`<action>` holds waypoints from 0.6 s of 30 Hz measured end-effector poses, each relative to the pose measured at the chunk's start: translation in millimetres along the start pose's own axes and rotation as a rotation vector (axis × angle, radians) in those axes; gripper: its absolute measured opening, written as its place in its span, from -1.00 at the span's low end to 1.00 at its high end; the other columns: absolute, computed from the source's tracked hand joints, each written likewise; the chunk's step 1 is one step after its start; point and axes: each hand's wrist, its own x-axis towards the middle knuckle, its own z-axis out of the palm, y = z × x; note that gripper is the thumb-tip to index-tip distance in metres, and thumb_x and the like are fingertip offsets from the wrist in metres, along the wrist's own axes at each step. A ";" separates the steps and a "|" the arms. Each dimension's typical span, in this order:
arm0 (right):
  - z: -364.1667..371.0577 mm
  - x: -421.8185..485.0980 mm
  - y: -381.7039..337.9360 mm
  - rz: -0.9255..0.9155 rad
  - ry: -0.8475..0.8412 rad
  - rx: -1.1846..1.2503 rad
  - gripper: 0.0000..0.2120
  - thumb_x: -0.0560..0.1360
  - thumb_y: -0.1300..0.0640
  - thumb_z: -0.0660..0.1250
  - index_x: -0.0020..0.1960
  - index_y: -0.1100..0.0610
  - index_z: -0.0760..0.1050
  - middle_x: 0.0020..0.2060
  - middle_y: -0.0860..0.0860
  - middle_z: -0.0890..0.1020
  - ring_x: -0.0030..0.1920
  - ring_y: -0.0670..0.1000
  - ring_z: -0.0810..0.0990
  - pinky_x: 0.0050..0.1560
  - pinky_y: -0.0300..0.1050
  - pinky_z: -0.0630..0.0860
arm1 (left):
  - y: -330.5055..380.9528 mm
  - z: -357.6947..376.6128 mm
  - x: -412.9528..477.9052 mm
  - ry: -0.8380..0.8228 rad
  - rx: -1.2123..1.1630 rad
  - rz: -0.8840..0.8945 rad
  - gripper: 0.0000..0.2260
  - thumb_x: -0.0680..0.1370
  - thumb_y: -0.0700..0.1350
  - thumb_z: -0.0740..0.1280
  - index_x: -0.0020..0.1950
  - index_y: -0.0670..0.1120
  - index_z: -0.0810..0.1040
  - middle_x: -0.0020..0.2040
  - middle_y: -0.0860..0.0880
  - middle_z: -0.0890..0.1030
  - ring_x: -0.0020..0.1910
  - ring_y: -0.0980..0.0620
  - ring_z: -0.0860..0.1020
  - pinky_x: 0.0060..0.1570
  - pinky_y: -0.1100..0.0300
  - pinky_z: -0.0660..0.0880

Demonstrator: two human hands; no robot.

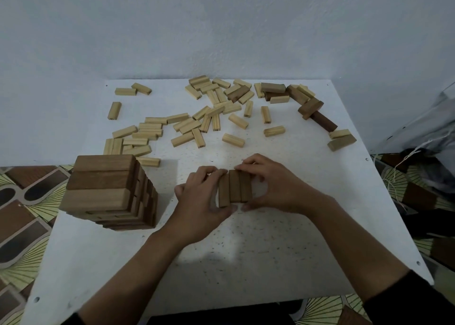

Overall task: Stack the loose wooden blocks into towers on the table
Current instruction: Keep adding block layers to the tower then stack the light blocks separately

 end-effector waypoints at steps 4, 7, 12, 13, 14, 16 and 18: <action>-4.9 4.8 -0.5 -0.026 -0.015 -0.005 -0.27 0.27 -0.09 0.64 0.37 0.00 0.47 0.15 -0.17 0.42 0.09 -0.29 0.39 0.01 -0.48 0.34 | 1.4 0.8 1.4 0.012 -0.022 -0.010 -0.31 0.32 0.43 0.31 0.41 0.21 0.40 0.26 0.19 0.35 0.21 0.12 0.32 0.20 -0.06 0.31; -3.4 4.6 -0.9 -0.051 -0.011 -0.006 -0.30 0.27 -0.08 0.64 0.33 0.00 0.48 0.14 -0.15 0.45 0.08 -0.22 0.42 0.03 -0.35 0.44 | 3.0 2.5 1.5 -0.004 -0.035 -0.021 -0.33 0.32 0.39 0.44 0.37 0.22 0.42 0.23 0.19 0.36 0.19 0.10 0.34 0.21 -0.07 0.32; -1.9 -6.5 0.6 -0.018 0.011 0.059 -0.25 0.23 -0.09 0.66 0.35 0.01 0.50 0.13 -0.19 0.48 0.08 -0.18 0.48 0.03 -0.27 0.54 | 4.6 0.9 -4.2 0.029 -0.054 -0.004 -0.40 0.25 0.35 0.53 0.20 0.18 0.50 0.10 0.20 0.39 0.11 0.15 0.37 0.15 0.02 0.33; -1.9 -8.9 0.0 -0.015 0.004 0.074 -0.25 0.22 -0.09 0.67 0.35 0.01 0.51 0.13 -0.18 0.48 0.08 -0.17 0.49 0.04 -0.27 0.54 | 4.8 0.7 -4.6 0.024 -0.046 0.001 -0.40 0.25 0.33 0.56 0.19 0.17 0.50 0.09 0.20 0.39 0.10 0.16 0.36 0.12 0.05 0.30; -1.7 -10.8 -0.8 -0.016 -0.003 0.085 -0.25 0.22 -0.08 0.67 0.34 0.01 0.52 0.13 -0.18 0.49 0.08 -0.18 0.49 0.05 -0.28 0.54 | 5.0 0.4 -4.7 0.025 -0.039 0.005 -0.40 0.24 0.33 0.57 0.18 0.16 0.51 0.09 0.20 0.39 0.10 0.16 0.36 0.11 0.06 0.30; -1.2 -13.1 -2.2 -0.020 -0.010 0.096 -0.27 0.21 -0.08 0.67 0.33 0.01 0.53 0.12 -0.19 0.49 0.07 -0.18 0.49 0.04 -0.29 0.54 | 5.4 -0.3 -4.3 0.037 -0.045 -0.001 -0.38 0.23 0.32 0.58 0.20 0.15 0.51 0.09 0.18 0.40 0.11 0.15 0.38 0.12 0.04 0.33; 0.0 -14.2 -2.9 -0.018 -0.003 0.098 -0.26 0.21 -0.09 0.67 0.33 -0.01 0.53 0.11 -0.19 0.49 0.07 -0.17 0.49 0.04 -0.29 0.54 | 6.7 -0.1 -5.0 0.030 -0.049 -0.028 -0.30 0.24 0.31 0.59 0.29 0.12 0.49 0.14 0.16 0.41 0.15 0.13 0.39 0.19 0.02 0.35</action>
